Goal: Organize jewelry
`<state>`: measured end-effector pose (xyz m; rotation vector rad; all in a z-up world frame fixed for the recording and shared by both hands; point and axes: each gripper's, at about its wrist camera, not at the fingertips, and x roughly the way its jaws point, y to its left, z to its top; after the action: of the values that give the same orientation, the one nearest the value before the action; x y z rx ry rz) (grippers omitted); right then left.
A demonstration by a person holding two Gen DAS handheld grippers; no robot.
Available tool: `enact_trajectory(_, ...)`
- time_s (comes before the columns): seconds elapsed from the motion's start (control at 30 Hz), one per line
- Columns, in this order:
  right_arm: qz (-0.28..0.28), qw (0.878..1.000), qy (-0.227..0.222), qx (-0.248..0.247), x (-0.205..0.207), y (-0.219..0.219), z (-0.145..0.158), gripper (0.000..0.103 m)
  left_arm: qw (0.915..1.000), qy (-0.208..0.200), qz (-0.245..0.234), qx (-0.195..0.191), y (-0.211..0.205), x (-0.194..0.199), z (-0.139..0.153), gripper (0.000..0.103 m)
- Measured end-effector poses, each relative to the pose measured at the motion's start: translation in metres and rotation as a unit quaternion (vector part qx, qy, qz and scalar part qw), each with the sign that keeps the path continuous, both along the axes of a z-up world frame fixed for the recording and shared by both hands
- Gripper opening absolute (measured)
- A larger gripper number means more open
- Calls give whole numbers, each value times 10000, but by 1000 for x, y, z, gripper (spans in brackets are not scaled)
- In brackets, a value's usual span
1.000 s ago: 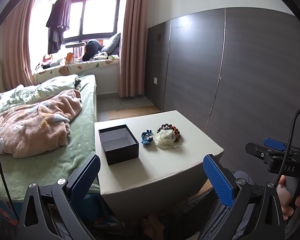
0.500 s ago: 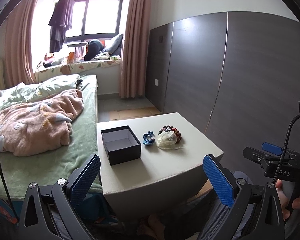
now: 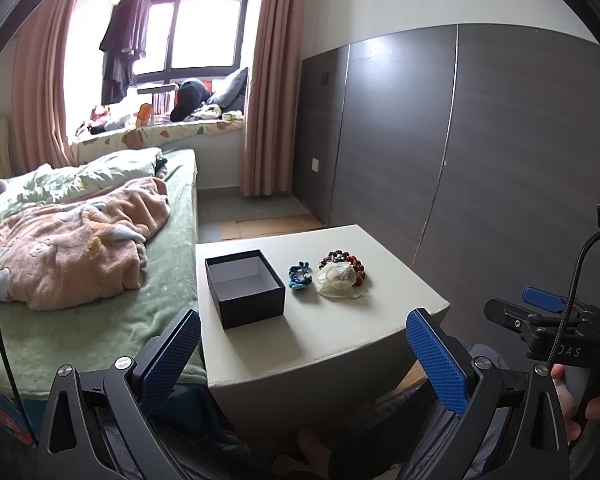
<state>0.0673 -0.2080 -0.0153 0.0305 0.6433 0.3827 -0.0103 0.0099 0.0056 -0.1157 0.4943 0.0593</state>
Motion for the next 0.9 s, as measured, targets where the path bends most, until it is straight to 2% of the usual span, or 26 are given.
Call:
enact_trajectory(0.47, -95, 9999, -78, -21, -1, -7, 9, 103, 9999, -2, -109, -2, -5, -1, -1, 102)
enact_trajectory(0.9, 16, 9999, 102, -91, 10, -11, 4, 103, 9999, 20, -99, -49, -9, 16, -3, 102)
